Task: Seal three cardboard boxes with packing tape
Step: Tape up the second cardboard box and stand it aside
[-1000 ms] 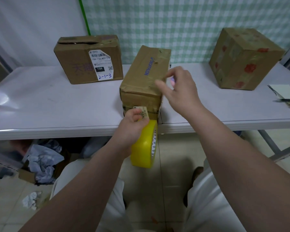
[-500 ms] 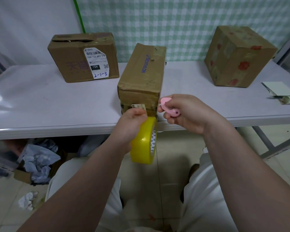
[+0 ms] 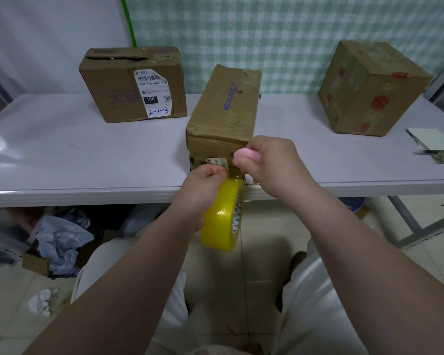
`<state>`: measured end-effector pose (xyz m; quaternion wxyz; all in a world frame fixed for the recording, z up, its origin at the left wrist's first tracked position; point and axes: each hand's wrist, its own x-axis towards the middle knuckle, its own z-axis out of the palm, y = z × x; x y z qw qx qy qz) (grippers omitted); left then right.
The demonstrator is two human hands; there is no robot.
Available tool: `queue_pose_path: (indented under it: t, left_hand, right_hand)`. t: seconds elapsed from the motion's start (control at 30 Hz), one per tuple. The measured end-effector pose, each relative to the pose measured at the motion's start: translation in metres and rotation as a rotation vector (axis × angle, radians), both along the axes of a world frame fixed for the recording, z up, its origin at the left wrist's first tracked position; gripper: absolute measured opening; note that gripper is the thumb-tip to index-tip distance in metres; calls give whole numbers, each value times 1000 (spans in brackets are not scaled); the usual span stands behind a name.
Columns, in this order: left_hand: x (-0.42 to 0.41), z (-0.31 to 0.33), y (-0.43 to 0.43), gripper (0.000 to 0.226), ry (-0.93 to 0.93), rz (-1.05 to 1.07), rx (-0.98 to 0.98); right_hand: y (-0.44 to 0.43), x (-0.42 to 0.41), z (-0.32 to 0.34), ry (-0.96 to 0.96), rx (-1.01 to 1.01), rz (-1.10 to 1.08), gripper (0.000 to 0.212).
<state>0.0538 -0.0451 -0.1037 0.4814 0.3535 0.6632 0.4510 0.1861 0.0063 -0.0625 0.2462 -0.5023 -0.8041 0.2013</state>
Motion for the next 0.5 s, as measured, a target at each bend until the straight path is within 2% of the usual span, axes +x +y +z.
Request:
queue_pose_path:
  t: [0.13,0.5]
  left_hand:
    - [-1,-1,0,13,-10,-2,2]
    - [-5,-2,1,14,-18,-15,12]
  right_hand:
    - [0,-7,2,-152,150,92,27]
    - [-1,-20,12,-425,232,208,20]
